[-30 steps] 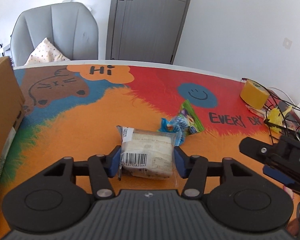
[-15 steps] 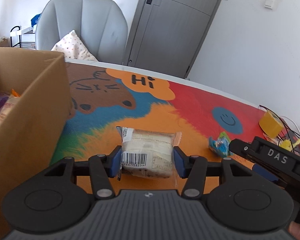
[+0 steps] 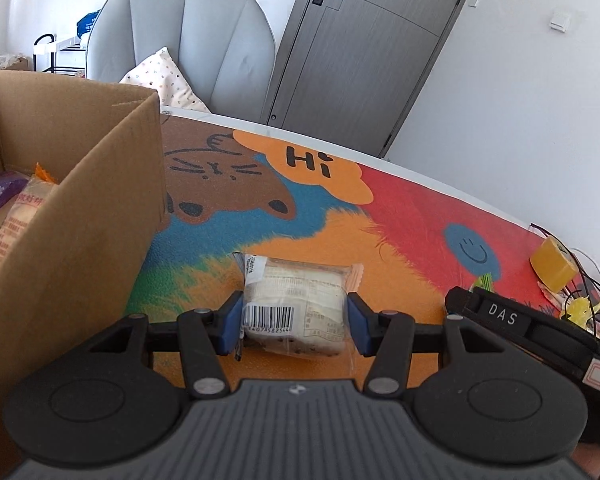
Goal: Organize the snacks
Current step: 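Grasp the clear cake packet with the left gripper while the right grasps the blue-green candy, then carry the cake packet and candy over the cardboard box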
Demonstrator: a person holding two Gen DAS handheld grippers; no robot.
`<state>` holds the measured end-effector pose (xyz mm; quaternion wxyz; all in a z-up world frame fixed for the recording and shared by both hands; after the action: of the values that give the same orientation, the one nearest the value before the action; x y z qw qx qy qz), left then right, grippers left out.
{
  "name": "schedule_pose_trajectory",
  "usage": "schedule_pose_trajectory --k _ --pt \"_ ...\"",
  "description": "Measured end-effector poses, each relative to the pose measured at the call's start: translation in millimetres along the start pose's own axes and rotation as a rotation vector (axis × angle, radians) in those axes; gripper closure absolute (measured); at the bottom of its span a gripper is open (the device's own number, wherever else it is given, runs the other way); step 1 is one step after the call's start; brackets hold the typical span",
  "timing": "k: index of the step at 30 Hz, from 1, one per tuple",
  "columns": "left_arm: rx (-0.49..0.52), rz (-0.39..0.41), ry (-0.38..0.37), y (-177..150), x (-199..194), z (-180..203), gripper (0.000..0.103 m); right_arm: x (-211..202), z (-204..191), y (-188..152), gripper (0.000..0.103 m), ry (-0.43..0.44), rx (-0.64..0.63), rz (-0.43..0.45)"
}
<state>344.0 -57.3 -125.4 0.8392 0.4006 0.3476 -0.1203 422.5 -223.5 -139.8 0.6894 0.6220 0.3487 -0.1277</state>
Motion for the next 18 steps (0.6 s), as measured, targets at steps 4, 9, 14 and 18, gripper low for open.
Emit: schedule_pose_trajectory --k 4,9,14,18 --pt "0.002 -0.003 -0.011 -3.0 -6.1 -0.8 0.05 -11.9 2.5 -8.9 0.067 0.019 0.024 -0.002" --pt "0.008 -0.002 -0.036 -9.3 -21.9 -1.5 0.05 -37.0 1.7 -26.3 0.07 0.029 0.061 0.014" --pt "0.03 0.005 -0.072 -16.4 -44.7 -2.6 0.05 -67.8 -4.3 -40.1 0.07 0.027 0.1 0.051" --pt "0.054 0.018 -0.085 -20.3 -61.6 -4.4 0.05 -90.9 -8.7 -49.8 0.071 0.034 0.134 0.09"
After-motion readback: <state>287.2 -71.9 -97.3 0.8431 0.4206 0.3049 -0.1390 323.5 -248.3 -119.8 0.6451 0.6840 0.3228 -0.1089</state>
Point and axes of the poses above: each gripper's, at about its wrist camera, not at the fingertips, and x roughly the way its jaws point, z to its right, y to its top, the point moved 2 cm from there along x, roughly the way its jaws point, and after that the axes turned 13 degrees about -x, right-handed, at the moved point
